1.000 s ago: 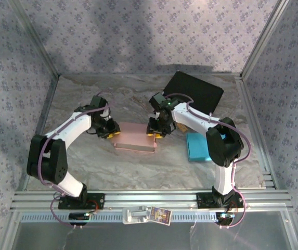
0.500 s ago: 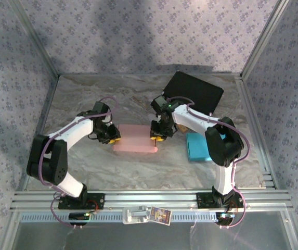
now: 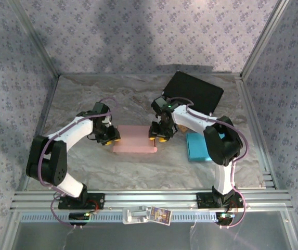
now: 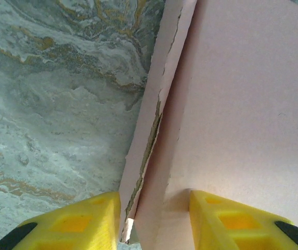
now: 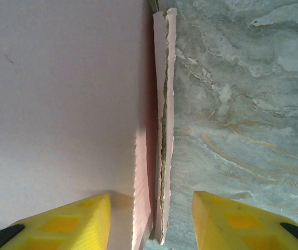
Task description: Fold the paper box
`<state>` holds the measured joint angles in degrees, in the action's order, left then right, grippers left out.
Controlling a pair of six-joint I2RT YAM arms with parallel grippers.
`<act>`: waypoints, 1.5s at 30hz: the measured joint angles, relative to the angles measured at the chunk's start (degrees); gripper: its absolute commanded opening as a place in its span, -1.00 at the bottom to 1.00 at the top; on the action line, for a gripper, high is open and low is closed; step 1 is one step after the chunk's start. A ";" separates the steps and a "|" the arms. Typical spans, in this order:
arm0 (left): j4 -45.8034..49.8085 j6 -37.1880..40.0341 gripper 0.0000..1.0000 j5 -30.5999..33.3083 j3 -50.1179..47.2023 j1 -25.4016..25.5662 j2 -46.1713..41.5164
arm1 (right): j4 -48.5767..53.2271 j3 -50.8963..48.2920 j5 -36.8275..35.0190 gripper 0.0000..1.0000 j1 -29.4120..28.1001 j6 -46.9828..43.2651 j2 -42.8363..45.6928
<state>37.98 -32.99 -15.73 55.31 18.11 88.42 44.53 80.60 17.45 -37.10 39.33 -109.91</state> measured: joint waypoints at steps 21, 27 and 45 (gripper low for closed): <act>-13.20 -0.70 -0.60 -5.11 -6.67 -1.73 0.07 | -3.34 -1.03 5.64 -0.89 1.86 0.11 -2.51; -15.28 -1.14 -0.66 -5.95 -7.37 -1.99 0.07 | -3.63 -1.07 7.06 -0.91 3.13 0.24 -2.78; -25.62 -4.48 -0.93 -13.00 -12.87 -4.07 -0.63 | -12.85 -7.65 12.39 0.18 12.63 -10.47 -0.96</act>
<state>12.36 -37.47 -28.73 42.44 14.04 87.79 31.68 72.95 29.85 -24.47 28.86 -110.87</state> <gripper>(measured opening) 0.051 0.573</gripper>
